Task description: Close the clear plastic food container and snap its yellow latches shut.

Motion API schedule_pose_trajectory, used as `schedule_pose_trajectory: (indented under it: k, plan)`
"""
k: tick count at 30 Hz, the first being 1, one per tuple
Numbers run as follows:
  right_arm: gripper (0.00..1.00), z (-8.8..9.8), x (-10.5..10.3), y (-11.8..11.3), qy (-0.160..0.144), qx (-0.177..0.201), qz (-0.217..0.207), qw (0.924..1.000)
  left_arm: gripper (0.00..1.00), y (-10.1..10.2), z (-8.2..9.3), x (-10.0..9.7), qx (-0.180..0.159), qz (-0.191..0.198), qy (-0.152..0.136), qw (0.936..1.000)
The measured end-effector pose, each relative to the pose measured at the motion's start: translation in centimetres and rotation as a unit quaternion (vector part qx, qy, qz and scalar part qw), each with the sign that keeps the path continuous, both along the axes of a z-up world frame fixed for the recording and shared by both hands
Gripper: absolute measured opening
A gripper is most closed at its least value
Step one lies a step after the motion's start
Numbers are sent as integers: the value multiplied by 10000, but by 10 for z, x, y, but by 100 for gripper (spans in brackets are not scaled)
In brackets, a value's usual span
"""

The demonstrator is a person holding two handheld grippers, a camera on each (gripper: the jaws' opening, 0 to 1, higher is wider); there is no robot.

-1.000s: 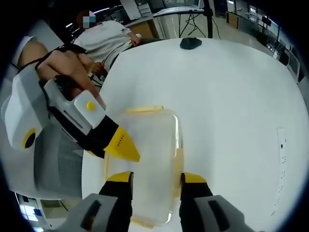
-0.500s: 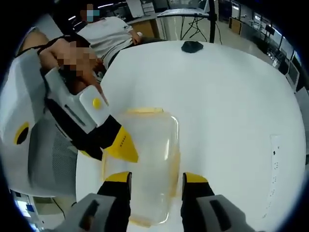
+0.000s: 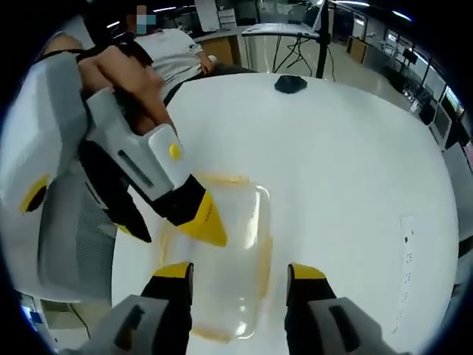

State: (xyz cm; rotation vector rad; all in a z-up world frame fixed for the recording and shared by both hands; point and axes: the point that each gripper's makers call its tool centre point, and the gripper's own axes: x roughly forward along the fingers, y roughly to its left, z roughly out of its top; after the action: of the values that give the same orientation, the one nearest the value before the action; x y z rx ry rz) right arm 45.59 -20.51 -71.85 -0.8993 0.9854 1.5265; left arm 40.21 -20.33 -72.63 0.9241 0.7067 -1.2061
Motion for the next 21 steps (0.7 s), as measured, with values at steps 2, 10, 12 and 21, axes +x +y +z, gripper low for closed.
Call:
schedule_pose_trajectory:
  k: [2, 10, 12, 21]
  plan:
    - [50, 2, -1, -2, -29, 9, -18, 10000, 59, 1, 0, -1, 24, 3, 32, 10000]
    - [57, 6, -7, -13, -227, 146, -114, 9996, 62, 6, 1, -2, 151, -117, -22, 9998]
    - [57, 8, -9, -17, -283, 161, -113, 9994, 63, 8, 2, 0, 167, -103, -43, 9998]
    - [59, 9, -19, -39, -412, 92, -231, 9988, 64, 21, 5, 9, 273, -90, -150, 9995]
